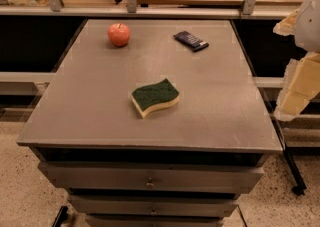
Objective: Pick rxbar blueberry
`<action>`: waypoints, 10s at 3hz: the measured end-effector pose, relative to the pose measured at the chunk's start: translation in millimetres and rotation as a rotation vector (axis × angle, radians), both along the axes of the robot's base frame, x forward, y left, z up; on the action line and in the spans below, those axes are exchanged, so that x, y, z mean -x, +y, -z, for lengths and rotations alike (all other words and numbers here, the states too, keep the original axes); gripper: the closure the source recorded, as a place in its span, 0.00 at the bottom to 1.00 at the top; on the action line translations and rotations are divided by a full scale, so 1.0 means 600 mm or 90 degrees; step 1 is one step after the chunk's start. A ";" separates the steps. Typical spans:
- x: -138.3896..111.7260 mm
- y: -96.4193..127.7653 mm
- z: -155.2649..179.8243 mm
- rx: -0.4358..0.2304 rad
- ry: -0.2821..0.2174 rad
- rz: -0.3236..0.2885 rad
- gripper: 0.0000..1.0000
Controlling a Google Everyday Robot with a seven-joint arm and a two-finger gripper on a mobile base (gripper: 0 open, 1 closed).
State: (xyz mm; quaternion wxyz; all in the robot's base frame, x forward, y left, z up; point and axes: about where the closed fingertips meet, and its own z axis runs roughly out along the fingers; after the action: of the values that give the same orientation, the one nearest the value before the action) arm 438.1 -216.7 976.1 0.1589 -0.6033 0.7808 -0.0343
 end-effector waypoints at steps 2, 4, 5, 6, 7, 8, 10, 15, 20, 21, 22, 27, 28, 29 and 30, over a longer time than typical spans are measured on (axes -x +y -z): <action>-0.006 0.021 -0.007 -0.012 -0.004 0.006 0.00; -0.036 0.062 -0.028 -0.072 0.001 0.041 0.00; -0.052 0.069 -0.030 -0.065 -0.001 0.104 0.00; -0.052 0.069 -0.030 -0.065 -0.002 0.104 0.00; -0.106 0.066 -0.024 -0.109 -0.012 0.157 0.00; -0.189 0.055 -0.004 -0.174 -0.029 0.244 0.00; -0.314 0.043 0.042 -0.198 -0.047 0.341 0.00; -0.460 0.096 0.122 -0.200 -0.038 0.393 0.00; -0.586 0.135 0.230 -0.147 0.021 0.432 0.00; -0.597 0.131 0.248 -0.144 0.037 0.447 0.00; -0.603 0.131 0.263 -0.142 0.053 0.455 0.00; -0.610 0.145 0.261 -0.143 0.081 0.441 0.88; -0.607 0.146 0.255 -0.143 0.081 0.441 1.00; -0.615 0.145 0.258 -0.156 0.071 0.436 1.00; -0.614 0.142 0.241 -0.169 0.062 0.424 1.00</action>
Offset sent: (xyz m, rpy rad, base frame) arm 0.0080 0.0277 0.0031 0.0444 0.0122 -0.0200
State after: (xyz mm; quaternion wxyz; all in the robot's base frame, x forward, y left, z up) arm 806.3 -131.4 831.6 0.1787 -0.2908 0.9388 0.0460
